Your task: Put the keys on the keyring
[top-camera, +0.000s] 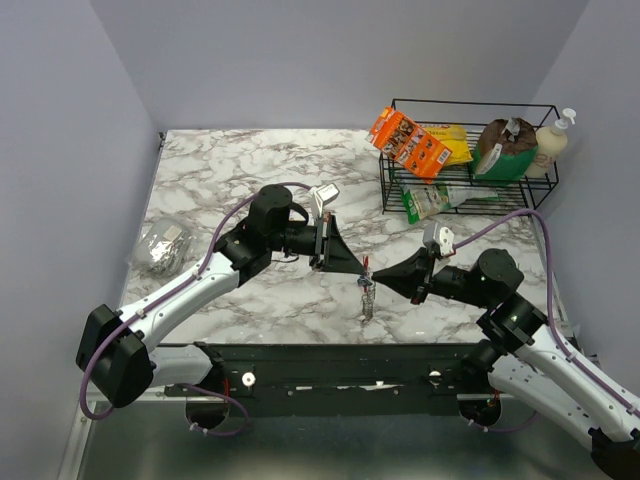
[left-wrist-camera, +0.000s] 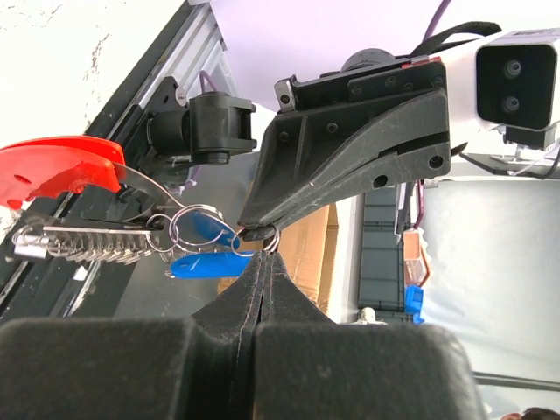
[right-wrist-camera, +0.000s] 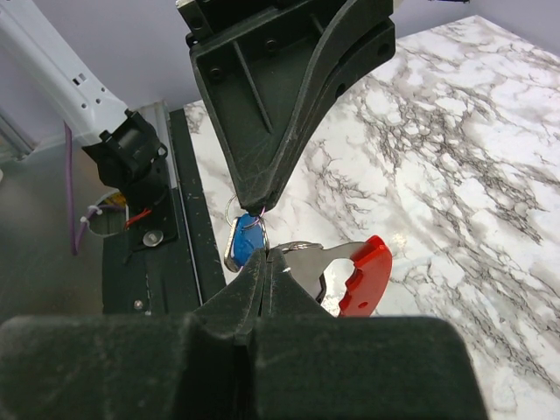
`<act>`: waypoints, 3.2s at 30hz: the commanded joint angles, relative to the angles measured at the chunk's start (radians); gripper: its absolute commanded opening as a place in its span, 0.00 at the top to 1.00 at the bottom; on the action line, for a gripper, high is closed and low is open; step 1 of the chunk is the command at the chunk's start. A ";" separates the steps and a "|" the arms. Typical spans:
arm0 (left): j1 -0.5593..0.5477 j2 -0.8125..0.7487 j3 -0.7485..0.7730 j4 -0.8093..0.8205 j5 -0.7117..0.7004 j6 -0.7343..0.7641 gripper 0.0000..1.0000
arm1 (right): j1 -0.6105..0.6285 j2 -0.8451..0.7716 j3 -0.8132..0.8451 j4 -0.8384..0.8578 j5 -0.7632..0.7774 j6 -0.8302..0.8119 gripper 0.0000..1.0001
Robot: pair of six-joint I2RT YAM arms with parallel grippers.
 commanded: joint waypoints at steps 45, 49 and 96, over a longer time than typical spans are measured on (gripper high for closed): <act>-0.110 0.136 0.447 -0.597 -0.238 0.369 1.00 | 0.001 0.115 0.079 -0.039 0.000 0.021 1.00; -0.119 0.150 0.466 -0.614 -0.250 0.385 1.00 | 0.002 0.109 0.076 -0.036 0.000 0.027 1.00; -0.294 0.191 0.662 -0.850 -0.494 0.471 0.49 | 0.001 0.014 0.009 0.144 0.004 0.104 1.00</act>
